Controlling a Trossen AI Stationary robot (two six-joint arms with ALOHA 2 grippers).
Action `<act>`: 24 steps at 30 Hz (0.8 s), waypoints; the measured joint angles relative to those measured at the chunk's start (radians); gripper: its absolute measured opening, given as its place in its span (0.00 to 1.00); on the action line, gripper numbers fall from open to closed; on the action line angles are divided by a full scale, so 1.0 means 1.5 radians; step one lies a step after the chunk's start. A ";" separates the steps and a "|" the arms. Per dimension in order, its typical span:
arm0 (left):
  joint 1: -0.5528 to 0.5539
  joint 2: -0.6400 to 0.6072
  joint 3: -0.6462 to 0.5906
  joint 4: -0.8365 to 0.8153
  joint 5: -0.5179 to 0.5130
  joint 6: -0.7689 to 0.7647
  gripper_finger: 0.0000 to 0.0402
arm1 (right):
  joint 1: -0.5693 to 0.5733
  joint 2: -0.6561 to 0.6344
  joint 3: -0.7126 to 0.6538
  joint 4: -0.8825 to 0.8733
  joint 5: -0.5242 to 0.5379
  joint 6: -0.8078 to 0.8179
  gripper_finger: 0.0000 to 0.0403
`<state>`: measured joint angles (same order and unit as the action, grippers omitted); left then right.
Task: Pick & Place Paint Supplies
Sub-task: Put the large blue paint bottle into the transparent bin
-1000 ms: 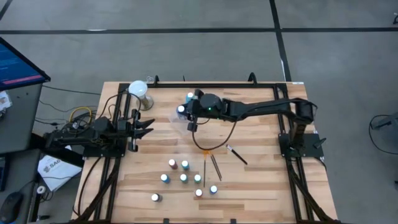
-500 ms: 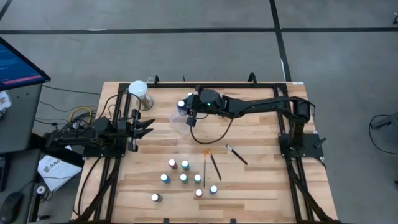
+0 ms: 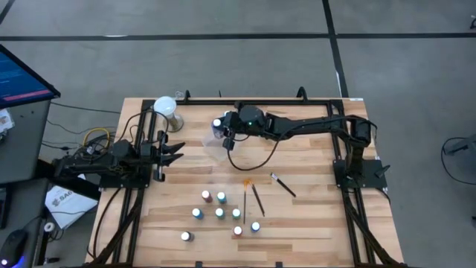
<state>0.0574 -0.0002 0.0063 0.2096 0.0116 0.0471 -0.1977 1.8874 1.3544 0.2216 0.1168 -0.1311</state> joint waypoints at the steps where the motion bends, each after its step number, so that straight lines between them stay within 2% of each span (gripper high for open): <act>1: 0.000 0.000 0.000 0.000 0.000 0.000 0.00 | 0.001 0.000 0.000 0.000 0.000 0.001 0.28; 8: 0.000 0.000 0.000 0.000 0.000 0.000 0.00 | 0.000 0.000 0.000 0.000 0.001 0.021 0.28; 16: 0.000 0.000 0.000 0.000 0.000 0.000 0.00 | 0.002 0.049 0.001 0.054 0.005 0.053 0.28; 24: 0.000 0.000 0.000 0.000 0.000 0.000 0.00 | 0.004 0.053 0.000 0.030 0.026 0.053 0.28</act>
<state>0.0572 -0.0002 0.0063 0.2100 0.0116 0.0470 -0.1919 1.9672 1.3539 0.2664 0.1560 -0.0513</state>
